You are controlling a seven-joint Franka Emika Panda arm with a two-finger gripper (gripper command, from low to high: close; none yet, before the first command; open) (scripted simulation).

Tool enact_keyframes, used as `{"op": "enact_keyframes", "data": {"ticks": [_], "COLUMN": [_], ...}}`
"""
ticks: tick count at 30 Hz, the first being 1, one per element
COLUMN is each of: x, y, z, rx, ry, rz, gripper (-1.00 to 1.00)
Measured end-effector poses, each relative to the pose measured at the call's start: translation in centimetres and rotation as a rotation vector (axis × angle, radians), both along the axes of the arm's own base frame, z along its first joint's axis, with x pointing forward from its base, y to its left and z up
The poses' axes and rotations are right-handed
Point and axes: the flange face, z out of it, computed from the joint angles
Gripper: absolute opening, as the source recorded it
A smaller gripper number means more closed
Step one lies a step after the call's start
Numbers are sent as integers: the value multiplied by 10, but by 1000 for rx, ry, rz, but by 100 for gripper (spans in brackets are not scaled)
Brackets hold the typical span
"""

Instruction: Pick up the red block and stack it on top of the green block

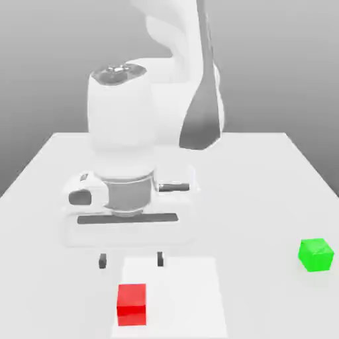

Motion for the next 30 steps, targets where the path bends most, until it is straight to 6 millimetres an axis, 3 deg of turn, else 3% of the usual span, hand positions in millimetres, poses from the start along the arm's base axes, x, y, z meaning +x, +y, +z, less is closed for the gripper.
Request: {"op": "enact_keyframes", "data": {"ticks": [4, 5, 12, 17, 19, 24, 30], "x": [-2, -3, -3, -3, -2, -7, -43], "y": [-1, -1, -1, 0, 28, 124, 242], "z": [-52, -63, -65, -13, -4, 5, 16], "rx": [-3, -2, -2, -2, 5, 19, 21], "ry": [14, 15, 16, 16, 17, 19, 17], "rz": [2, 2, 2, 6, 105, 446, 884], "gripper": [0, -100, -100, -100, -100, -100, -100]}}
